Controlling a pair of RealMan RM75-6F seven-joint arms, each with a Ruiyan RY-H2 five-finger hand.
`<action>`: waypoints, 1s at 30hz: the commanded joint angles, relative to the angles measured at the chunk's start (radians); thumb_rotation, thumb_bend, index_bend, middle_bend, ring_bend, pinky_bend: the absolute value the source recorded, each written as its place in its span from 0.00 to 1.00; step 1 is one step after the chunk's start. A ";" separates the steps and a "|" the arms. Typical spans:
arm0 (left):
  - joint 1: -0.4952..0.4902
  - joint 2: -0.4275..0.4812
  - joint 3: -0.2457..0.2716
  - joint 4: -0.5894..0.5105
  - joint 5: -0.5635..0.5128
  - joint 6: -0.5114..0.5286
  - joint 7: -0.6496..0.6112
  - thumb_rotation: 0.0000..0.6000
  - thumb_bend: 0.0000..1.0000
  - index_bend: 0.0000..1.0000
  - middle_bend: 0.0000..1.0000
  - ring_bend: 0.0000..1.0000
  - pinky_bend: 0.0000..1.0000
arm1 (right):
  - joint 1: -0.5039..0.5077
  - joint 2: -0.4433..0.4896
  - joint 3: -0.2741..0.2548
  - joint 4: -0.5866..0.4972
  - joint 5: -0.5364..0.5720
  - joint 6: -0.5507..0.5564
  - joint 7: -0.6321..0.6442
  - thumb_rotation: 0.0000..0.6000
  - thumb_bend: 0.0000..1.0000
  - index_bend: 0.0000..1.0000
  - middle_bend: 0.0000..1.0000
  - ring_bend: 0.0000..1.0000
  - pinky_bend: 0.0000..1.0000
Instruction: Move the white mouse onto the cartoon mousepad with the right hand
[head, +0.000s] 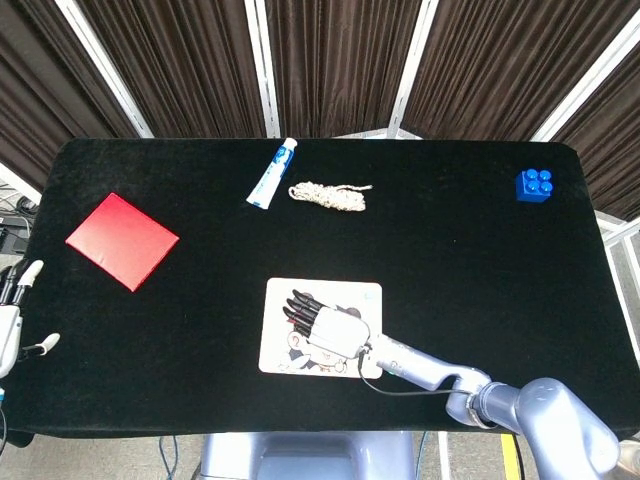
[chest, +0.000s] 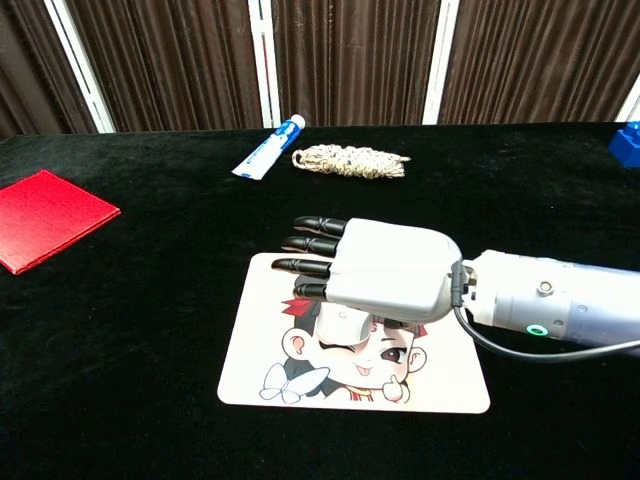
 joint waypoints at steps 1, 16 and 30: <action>0.000 0.002 0.001 -0.002 0.001 -0.001 -0.004 1.00 0.13 0.00 0.00 0.00 0.00 | -0.023 0.045 0.014 -0.079 0.031 -0.024 -0.084 1.00 0.10 0.18 0.01 0.00 0.00; 0.004 0.013 0.018 -0.025 0.043 0.012 -0.022 1.00 0.12 0.00 0.00 0.00 0.00 | -0.283 0.276 0.104 -0.350 0.249 0.193 -0.216 1.00 0.13 0.17 0.00 0.00 0.00; 0.007 -0.036 0.038 0.023 0.109 0.048 -0.030 1.00 0.13 0.00 0.00 0.00 0.00 | -0.599 0.346 0.077 -0.316 0.403 0.433 0.394 1.00 0.11 0.16 0.00 0.00 0.00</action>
